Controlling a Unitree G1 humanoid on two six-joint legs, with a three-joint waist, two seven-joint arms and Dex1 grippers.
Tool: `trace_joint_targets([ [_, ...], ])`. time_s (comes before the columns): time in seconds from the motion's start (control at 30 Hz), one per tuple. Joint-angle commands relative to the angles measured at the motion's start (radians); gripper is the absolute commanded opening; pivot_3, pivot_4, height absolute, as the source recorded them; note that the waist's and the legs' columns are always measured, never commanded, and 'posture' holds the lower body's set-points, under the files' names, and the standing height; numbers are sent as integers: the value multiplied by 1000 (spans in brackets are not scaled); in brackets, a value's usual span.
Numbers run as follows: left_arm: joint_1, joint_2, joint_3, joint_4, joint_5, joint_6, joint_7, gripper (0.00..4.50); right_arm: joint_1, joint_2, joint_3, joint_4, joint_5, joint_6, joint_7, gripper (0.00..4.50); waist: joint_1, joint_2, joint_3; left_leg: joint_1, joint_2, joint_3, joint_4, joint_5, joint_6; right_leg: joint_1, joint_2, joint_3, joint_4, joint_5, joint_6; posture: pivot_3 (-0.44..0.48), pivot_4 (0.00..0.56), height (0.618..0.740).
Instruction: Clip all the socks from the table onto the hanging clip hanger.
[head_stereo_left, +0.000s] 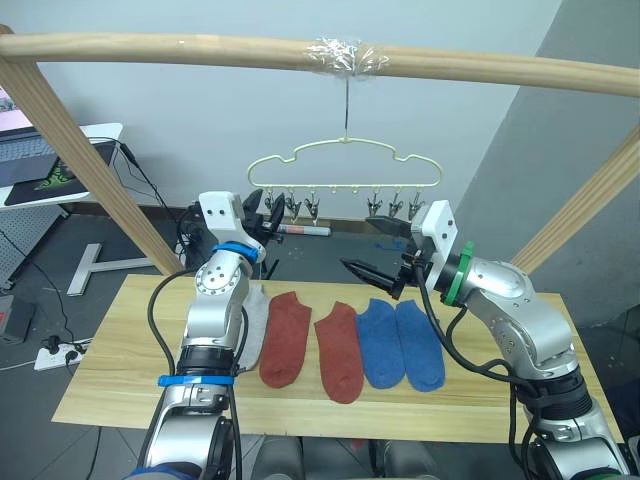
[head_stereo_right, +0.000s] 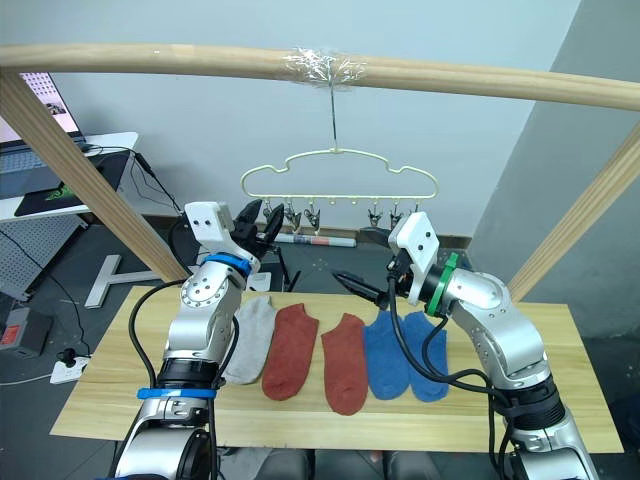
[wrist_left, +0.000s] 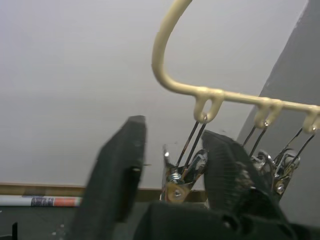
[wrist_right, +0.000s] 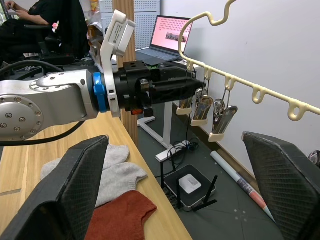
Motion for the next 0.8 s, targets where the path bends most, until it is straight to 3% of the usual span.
trace_joint_targets([
  [0.03, -20, 3, 8, -7, -2, -26, -10, 847, -20, -12, -27, -16, 12, -14, 11, 4500, 0, 0, 0, 0, 0, 0, 0, 0, 0, 0, 0, 0, 0, 0, 0, 75, 162, 740],
  [0.2, -11, 1, 11, -7, -4, -30, -13, 16, -16, -13, -31, -13, 15, -12, 6, 4500, -1, 0, 0, 0, 0, 0, 0, 0, 0, 0, 0, 0, 0, 0, 0, 75, 163, 740],
  [0.33, -13, 1, 13, -6, -1, -28, -9, 5, 9, -8, -19, -16, 4, -7, -10, 4500, -2, 0, 0, 0, 0, 0, 0, 0, 0, 0, 0, 0, 0, 0, 0, 76, 163, 740],
  [0.47, -3, 7, 12, -9, 10, -23, 0, 5, 130, -19, 25, 34, -115, -4, -101, 4500, 0, 0, 0, 0, 0, -2, 0, 0, 0, 1, 0, -1, 0, 0, 0, 86, 167, 740],
  [0.73, 37, 7, 7, -32, 13, -11, -1, 5, 257, -44, 20, 263, -261, -54, -190, 4500, -12, 4, 4, 1, 0, -1, 1, 0, 0, 1, 0, 0, 0, 0, 0, 93, 174, 740],
  [0.8, 42, 5, 6, -38, 13, -7, 0, 5, 250, -51, 26, 413, -296, -82, -193, 4500, -16, 4, 4, 2, 0, -2, 1, 0, 0, 2, 1, 0, 1, 0, 0, 94, 179, 740],
])
